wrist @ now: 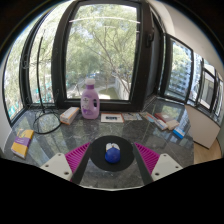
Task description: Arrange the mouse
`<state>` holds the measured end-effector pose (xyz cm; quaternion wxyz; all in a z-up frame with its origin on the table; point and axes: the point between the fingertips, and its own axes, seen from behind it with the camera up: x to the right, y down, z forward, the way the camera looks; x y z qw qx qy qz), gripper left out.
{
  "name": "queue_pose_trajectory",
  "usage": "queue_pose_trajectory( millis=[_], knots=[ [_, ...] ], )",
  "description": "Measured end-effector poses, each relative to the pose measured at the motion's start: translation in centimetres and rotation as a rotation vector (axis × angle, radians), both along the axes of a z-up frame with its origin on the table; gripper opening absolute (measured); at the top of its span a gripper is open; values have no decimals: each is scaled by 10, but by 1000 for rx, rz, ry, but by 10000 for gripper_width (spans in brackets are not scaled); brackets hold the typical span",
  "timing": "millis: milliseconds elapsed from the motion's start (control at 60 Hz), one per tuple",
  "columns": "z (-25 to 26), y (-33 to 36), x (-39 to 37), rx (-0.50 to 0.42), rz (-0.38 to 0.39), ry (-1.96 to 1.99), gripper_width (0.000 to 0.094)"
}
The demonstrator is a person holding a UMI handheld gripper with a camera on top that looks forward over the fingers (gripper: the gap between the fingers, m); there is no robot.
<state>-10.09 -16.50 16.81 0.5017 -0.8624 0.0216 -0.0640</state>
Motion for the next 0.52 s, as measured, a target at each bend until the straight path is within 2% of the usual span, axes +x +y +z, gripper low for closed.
queue_pose_trajectory(
  millis=[250, 517],
  knots=[
    [10, -48, -17, -7, -10, -9, 853],
    [9, -68, -24, -10, -16, -20, 851]
  ],
)
